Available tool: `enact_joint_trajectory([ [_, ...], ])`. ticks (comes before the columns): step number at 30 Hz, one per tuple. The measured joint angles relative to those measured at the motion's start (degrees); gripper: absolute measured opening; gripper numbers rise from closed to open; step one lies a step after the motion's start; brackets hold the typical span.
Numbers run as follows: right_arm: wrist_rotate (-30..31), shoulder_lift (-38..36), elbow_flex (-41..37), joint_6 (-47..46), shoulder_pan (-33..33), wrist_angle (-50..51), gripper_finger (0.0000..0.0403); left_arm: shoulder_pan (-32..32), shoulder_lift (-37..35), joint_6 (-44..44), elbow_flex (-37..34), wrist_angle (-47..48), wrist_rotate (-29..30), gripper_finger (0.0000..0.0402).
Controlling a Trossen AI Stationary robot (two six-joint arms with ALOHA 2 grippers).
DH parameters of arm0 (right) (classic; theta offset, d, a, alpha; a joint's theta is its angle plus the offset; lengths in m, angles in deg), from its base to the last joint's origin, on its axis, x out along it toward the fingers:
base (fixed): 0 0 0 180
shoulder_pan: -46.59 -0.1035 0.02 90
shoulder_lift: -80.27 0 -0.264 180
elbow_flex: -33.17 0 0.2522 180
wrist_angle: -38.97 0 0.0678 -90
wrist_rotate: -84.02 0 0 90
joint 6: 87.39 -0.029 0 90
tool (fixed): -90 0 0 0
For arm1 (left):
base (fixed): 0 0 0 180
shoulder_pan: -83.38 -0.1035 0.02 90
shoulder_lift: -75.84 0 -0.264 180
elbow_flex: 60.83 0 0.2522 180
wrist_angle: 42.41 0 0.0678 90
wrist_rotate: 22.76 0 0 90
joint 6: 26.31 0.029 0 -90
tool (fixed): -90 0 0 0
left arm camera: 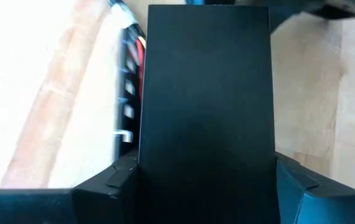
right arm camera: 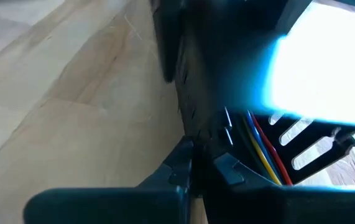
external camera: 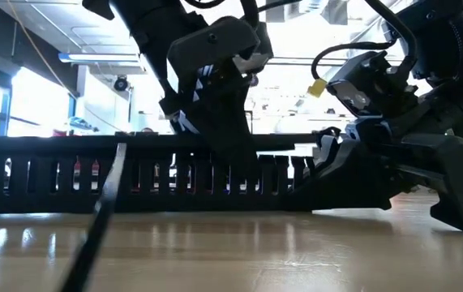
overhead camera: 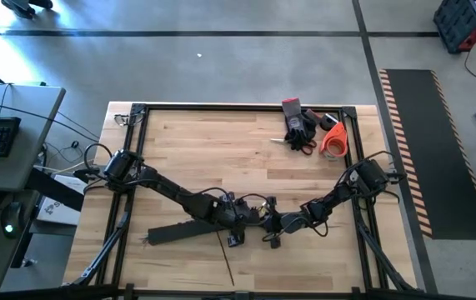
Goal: Ziptie cables
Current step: Close the black cable duct with the black cable duct cover
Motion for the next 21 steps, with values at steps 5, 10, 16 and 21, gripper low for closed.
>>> enact_joint_trajectory([
  [5,-0.19,0.00,0.05,0.33,0.07,0.16,0.0001,0.39,-1.60,0.01,-0.03,1.78,2.49,0.0196],
  [10,-0.03,0.04,0.04,0.51,0.09,0.14,0.0000,0.62,-2.37,-0.29,-0.04,3.56,4.11,0.0196],
  [16,-0.42,0.09,0.04,0.43,0.11,0.14,0.0000,0.72,-2.35,-1.60,-0.80,3.78,5.32,0.0196],
  [21,-0.93,0.11,0.04,0.41,0.17,0.11,0.0000,0.94,-2.35,-2.59,-1.35,3.48,6.65,0.0196],
])
